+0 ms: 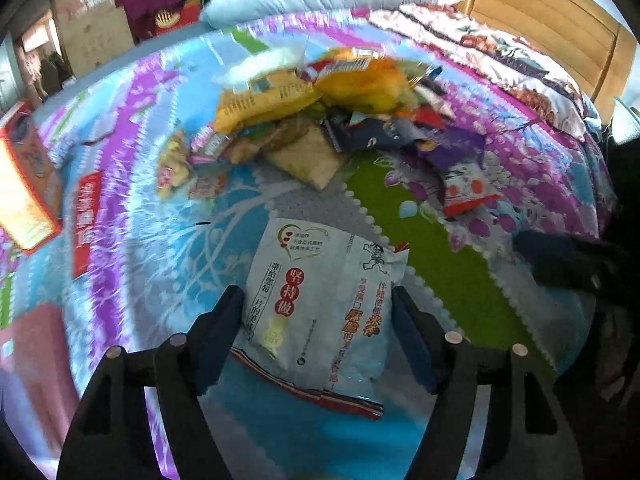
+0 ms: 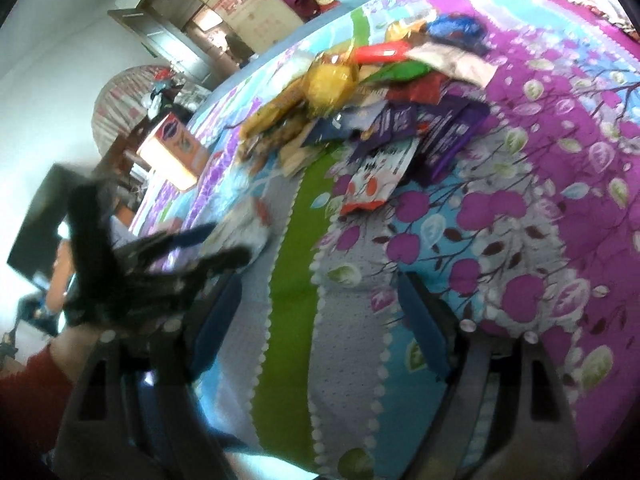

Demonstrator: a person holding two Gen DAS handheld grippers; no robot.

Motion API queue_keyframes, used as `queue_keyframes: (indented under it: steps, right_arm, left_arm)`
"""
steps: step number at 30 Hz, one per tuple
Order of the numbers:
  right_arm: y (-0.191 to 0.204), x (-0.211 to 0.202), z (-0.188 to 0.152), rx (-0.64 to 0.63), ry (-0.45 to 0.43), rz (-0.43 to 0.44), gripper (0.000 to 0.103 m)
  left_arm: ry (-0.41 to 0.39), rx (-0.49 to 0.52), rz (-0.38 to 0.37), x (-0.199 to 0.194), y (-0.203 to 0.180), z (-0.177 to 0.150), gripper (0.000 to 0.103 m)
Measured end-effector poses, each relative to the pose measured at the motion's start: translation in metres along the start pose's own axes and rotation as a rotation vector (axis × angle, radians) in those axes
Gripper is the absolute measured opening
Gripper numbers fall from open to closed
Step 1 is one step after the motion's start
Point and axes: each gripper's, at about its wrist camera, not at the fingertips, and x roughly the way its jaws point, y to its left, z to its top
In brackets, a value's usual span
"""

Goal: Organize snacks
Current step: 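Grasp a white nut bag with the left tool while the right tool grasps a white-red candy packet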

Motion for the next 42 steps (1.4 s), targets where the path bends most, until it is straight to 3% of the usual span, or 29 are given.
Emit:
queue_keyframes:
  steps: [3,5,10,12,13,17,20,23,25,27,29,31,39,40,42]
  right_arm:
    - [-0.006,0.001,0.011,0.017,-0.017,-0.009,0.081]
    - [-0.009,0.009,0.025,0.014,-0.026,-0.042,0.068]
    - [-0.013,0.04,0.057,-0.002,-0.008,-0.11,0.061]
    - [-0.014,0.054,0.061,-0.032,0.015,-0.164,0.045]
    - [-0.013,0.056,0.061,-0.037,0.02,-0.174,0.032]
    - [0.001,0.039,0.049,-0.065,0.032,-0.107,0.019]
    - [0.029,0.028,0.028,-0.18,0.073,-0.044,0.017]
    - [0.041,0.032,0.004,-0.237,0.187,0.023,0.018]
    - [0.038,0.036,-0.007,-0.256,0.201,-0.036,0.021]
    - [0.038,0.033,-0.006,-0.241,0.191,-0.042,0.034]
    - [0.04,0.027,-0.002,-0.24,0.154,-0.061,0.058]
    - [0.042,0.023,0.0,-0.237,0.132,-0.08,0.064]
    - [0.054,0.039,-0.015,-0.282,0.142,-0.183,0.064]
    - [0.056,0.042,-0.015,-0.296,0.141,-0.197,0.063]
    - [0.058,0.045,-0.013,-0.325,0.139,-0.233,0.05]
  left_arm:
    - [-0.035,-0.042,0.017,-0.018,-0.001,-0.014,0.075]
    - [-0.051,-0.075,0.024,-0.026,0.0,-0.019,0.075]
    - [-0.092,-0.144,0.035,-0.039,0.004,-0.016,0.075]
    - [-0.1,-0.168,0.041,-0.041,0.008,-0.013,0.075]
    - [-0.104,-0.177,0.045,-0.042,0.009,-0.013,0.075]
    - [-0.119,-0.2,0.044,-0.048,0.012,-0.016,0.075]
    - [-0.118,-0.206,0.043,-0.051,0.014,-0.021,0.075]
    - [-0.118,-0.221,0.047,-0.054,0.018,-0.027,0.075]
    - [-0.112,-0.236,0.05,-0.054,0.022,-0.032,0.075]
    - [-0.11,-0.25,0.055,-0.055,0.024,-0.036,0.075]
    - [-0.11,-0.256,0.058,-0.056,0.026,-0.038,0.075]
    - [-0.111,-0.258,0.06,-0.057,0.028,-0.039,0.075]
    - [-0.118,-0.256,0.066,-0.059,0.024,-0.038,0.075]
    - [-0.119,-0.253,0.067,-0.06,0.023,-0.037,0.075]
    - [-0.123,-0.243,0.066,-0.063,0.019,-0.036,0.075]
